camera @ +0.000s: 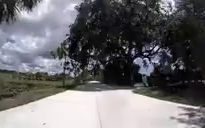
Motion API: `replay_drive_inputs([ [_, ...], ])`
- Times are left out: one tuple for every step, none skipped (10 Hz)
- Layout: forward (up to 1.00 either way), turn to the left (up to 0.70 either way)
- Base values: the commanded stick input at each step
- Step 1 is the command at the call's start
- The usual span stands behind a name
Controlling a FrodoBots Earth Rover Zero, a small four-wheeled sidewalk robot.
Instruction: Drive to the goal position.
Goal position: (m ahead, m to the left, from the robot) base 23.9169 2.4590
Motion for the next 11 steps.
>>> replay_drive_inputs([
  [0.70,0.00],
  [0.70,0.00],
  [0.70,0.00],
  [0.70,0.00],
  [0.70,0.00],
  [0.70,0.00],
  [0.70,0.00],
  [0.70,0.00],
  [0.70,0.00],
  [0.70,0.00],
  [0.70,0.00],
])
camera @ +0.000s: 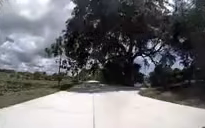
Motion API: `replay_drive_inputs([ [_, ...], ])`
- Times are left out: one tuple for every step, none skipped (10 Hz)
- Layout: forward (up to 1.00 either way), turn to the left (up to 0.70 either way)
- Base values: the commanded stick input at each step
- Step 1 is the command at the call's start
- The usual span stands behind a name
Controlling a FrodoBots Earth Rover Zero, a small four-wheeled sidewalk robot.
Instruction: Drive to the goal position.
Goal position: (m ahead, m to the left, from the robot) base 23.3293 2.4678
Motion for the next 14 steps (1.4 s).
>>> replay_drive_inputs([
  [0.70,0.00],
  [0.70,0.00],
  [0.70,0.00],
  [0.70,0.00],
  [0.70,0.00],
  [0.70,0.00],
  [0.70,0.00],
  [0.70,0.01],
  [0.70,0.29],
  [0.70,0.35],
  [0.70,0.35],
  [0.70,0.35],
  [0.70,0.35],
  [0.70,0.31],
])
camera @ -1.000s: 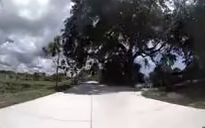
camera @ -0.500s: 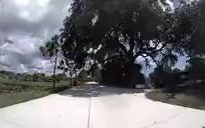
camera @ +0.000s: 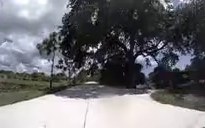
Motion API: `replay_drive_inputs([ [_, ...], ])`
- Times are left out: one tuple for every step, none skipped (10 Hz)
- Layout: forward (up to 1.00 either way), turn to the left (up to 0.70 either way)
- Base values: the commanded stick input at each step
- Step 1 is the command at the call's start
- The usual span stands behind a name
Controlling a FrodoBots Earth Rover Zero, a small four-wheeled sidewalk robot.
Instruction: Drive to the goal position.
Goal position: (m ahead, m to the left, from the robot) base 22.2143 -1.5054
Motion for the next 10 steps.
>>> replay_drive_inputs([
  [0.70,0.00],
  [0.70,0.00],
  [0.70,0.00],
  [0.70,0.00],
  [0.70,0.00],
  [0.70,0.00],
  [0.70,0.00],
  [0.70,0.00],
  [0.70,0.00],
  [0.70,0.00],
])
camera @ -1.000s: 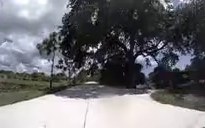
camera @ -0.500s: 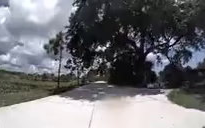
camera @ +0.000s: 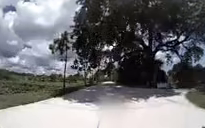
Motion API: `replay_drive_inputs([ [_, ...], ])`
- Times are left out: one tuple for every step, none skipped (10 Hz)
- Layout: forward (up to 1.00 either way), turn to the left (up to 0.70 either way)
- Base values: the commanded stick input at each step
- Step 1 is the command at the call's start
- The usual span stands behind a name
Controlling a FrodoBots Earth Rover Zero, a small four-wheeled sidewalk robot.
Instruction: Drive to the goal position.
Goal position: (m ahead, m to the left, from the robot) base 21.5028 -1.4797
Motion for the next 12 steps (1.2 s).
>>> replay_drive_inputs([
  [0.70,0.00],
  [0.70,0.00],
  [0.70,0.00],
  [0.70,0.00],
  [0.70,0.00],
  [0.70,0.00],
  [0.70,0.00],
  [0.70,0.00],
  [0.70,0.00],
  [0.70,0.00],
  [0.70,0.00],
  [0.70,0.00],
])
